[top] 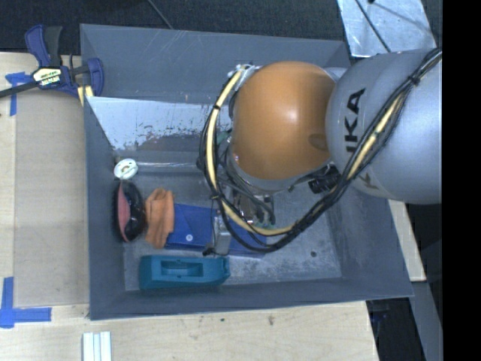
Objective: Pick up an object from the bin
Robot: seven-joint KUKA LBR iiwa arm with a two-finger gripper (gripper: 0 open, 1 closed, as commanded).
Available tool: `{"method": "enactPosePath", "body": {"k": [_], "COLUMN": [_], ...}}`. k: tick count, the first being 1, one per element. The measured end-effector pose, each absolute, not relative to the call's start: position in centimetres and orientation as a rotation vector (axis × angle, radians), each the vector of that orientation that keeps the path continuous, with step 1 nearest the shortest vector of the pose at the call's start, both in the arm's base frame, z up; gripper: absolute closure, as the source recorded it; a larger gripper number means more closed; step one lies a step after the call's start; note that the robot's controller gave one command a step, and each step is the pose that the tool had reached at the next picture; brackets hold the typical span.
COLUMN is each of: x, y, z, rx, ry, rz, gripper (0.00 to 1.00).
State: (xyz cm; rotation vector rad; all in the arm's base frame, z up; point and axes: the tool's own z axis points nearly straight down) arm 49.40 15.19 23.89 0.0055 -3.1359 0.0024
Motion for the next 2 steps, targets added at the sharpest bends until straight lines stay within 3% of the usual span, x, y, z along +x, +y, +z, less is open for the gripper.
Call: {"method": "enactPosePath", "body": {"k": [1,2], "x": [49.6,51.4], "y": [15.1,17.4], "z": [24.4,19.6], "rx": [0.0,-0.072], "ry": [-3.144,-3.15], "rz": [-0.002,-0.004], "gripper": [0.0,0.0]}}
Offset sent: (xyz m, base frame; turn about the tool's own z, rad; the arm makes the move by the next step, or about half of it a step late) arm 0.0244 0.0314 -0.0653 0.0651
